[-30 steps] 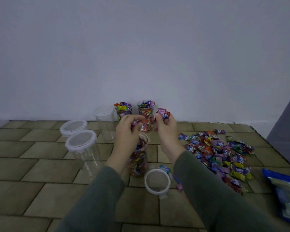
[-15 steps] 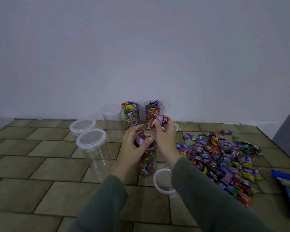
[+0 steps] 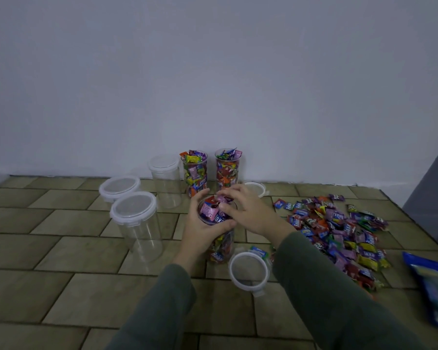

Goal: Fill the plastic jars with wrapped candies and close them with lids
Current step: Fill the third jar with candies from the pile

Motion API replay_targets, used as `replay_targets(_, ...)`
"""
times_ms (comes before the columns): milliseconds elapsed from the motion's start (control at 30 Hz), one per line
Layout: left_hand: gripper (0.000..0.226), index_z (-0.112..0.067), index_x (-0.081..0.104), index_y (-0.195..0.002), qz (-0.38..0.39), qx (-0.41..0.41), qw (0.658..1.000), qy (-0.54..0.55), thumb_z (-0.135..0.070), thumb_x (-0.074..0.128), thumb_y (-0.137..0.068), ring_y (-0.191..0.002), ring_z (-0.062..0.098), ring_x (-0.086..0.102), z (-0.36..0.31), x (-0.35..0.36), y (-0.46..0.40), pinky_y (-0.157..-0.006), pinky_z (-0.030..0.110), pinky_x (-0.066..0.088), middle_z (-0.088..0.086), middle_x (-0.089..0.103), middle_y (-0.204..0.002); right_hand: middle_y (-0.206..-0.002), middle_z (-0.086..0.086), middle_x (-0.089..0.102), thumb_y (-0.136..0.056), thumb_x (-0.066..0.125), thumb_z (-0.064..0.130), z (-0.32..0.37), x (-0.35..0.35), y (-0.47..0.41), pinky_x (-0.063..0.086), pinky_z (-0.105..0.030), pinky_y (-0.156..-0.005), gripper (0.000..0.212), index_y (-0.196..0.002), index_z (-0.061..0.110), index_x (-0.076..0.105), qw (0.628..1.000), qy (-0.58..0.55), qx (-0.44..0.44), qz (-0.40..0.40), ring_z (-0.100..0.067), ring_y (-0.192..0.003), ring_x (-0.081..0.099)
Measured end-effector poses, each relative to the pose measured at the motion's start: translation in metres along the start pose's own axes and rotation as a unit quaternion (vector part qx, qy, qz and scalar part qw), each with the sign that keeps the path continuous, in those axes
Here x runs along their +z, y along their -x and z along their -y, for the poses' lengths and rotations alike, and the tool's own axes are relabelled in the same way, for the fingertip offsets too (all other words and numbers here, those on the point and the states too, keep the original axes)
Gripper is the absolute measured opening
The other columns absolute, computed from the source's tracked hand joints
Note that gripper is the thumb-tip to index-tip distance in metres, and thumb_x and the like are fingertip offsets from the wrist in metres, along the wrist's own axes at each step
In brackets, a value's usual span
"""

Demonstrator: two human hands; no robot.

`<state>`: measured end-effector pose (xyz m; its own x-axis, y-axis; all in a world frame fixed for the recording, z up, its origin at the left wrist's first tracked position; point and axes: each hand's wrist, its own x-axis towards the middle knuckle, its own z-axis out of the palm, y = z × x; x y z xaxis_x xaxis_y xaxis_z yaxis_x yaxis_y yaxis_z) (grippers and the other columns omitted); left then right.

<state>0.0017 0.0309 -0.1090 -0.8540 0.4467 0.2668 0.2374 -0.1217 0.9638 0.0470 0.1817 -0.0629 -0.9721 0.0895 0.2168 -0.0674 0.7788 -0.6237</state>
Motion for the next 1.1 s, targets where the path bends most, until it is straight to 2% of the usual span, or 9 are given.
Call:
replay_targets(133,0.082,-0.018,0.044,-0.130,0.002,-0.003,1.000,-0.004,-0.002,0.088,-0.062,-0.105,0.006,0.064,0.000,0.000,-0.001,-0.082,0.019,0.052,0.004,0.058,-0.125,-0.139,-0.001,0.032,-0.098,0.042,0.048,0.006,-0.001,0.004,0.031,-0.038,-0.112,0.050,-0.143,0.027,0.044,0.998,0.051,0.030,0.018,-0.017,-0.133,0.029)
replay_targets(233,0.081,-0.016,0.043,-0.131,-0.002,-0.005,1.000,-0.003,0.003,0.085,-0.064,-0.105,0.004,0.064,0.002,0.001,-0.002,-0.081,0.018,0.052,0.001,0.059,-0.123,-0.124,0.004,0.041,-0.095,0.054,0.043,0.017,-0.005,0.010,0.040,-0.028,-0.100,0.045,-0.138,0.029,0.051,0.998,0.004,-0.012,-0.055,-0.011,-0.118,0.041)
replay_targets(333,0.079,-0.013,0.042,-0.131,-0.013,-0.001,1.000,-0.008,0.009,0.082,-0.066,-0.100,0.003,0.066,0.003,0.003,-0.003,-0.079,0.017,0.052,0.002,0.060,-0.119,-0.119,0.006,0.052,-0.091,0.061,0.039,0.029,-0.005,0.010,0.040,-0.020,-0.089,0.036,-0.126,0.030,0.063,0.999,0.038,-0.035,-0.009,-0.007,-0.105,0.049)
replay_targets(533,0.079,-0.013,0.043,-0.130,-0.016,0.001,1.000,0.000,0.008,0.083,-0.066,-0.102,0.005,0.066,0.005,0.004,-0.002,-0.080,0.018,0.052,-0.001,0.061,-0.117,-0.123,0.006,0.056,-0.090,0.064,0.035,0.033,-0.007,0.007,0.042,-0.029,-0.096,0.034,-0.123,0.027,0.066,0.997,0.067,-0.032,0.022,-0.010,-0.112,0.050)
replay_targets(633,0.080,-0.016,0.045,-0.128,-0.023,0.001,1.000,0.007,0.001,0.087,-0.062,-0.102,0.003,0.065,0.005,0.004,-0.001,-0.080,0.018,0.052,-0.003,0.062,-0.116,-0.127,0.010,0.053,-0.092,0.061,0.039,0.026,-0.008,0.018,0.039,-0.020,-0.097,0.037,-0.128,0.028,0.061,0.996,0.008,-0.064,-0.060,-0.003,-0.113,0.047)
replay_targets(733,0.085,-0.026,0.047,-0.125,-0.019,-0.007,1.000,0.013,-0.022,0.092,-0.053,-0.102,0.009,0.067,0.003,0.003,0.001,-0.080,0.021,0.053,0.000,0.064,-0.117,-0.106,0.009,0.058,-0.095,0.057,0.029,0.003,-0.009,0.032,0.043,-0.020,-0.083,0.020,-0.113,0.022,0.065,0.982,-0.068,-0.014,-0.173,0.003,-0.093,0.052)
replay_targets(800,0.089,-0.030,0.046,-0.126,-0.020,-0.013,0.999,0.023,-0.030,0.091,-0.049,-0.102,0.011,0.067,0.003,0.004,0.002,-0.080,0.023,0.054,0.002,0.063,-0.119,-0.100,0.004,0.061,-0.094,0.058,0.023,-0.019,-0.006,0.038,0.048,-0.028,-0.082,0.018,-0.109,0.016,0.065,0.992,-0.005,0.088,-0.092,-0.006,-0.089,0.056)
replay_targets(900,0.098,-0.033,0.043,-0.131,-0.026,-0.018,0.999,0.021,-0.034,0.092,-0.046,-0.106,0.008,0.065,0.006,0.004,0.003,-0.083,0.023,0.054,0.000,0.059,-0.126,-0.114,-0.005,0.063,-0.088,0.065,0.026,-0.050,0.012,0.048,0.050,-0.034,-0.090,0.027,-0.113,0.014,0.066,0.977,0.083,0.178,0.084,-0.017,-0.101,0.059)
replay_targets(1100,0.110,-0.036,0.041,-0.136,-0.011,-0.033,0.999,-0.010,-0.035,0.094,-0.040,-0.114,0.007,0.061,0.008,-0.001,0.002,-0.096,0.031,0.051,-0.003,0.056,-0.131,-0.111,-0.003,0.065,-0.088,0.065,0.030,-0.075,0.042,0.052,0.050,-0.031,-0.086,0.027,-0.112,0.019,0.070,0.964,0.182,0.154,0.114,-0.021,-0.104,0.061)
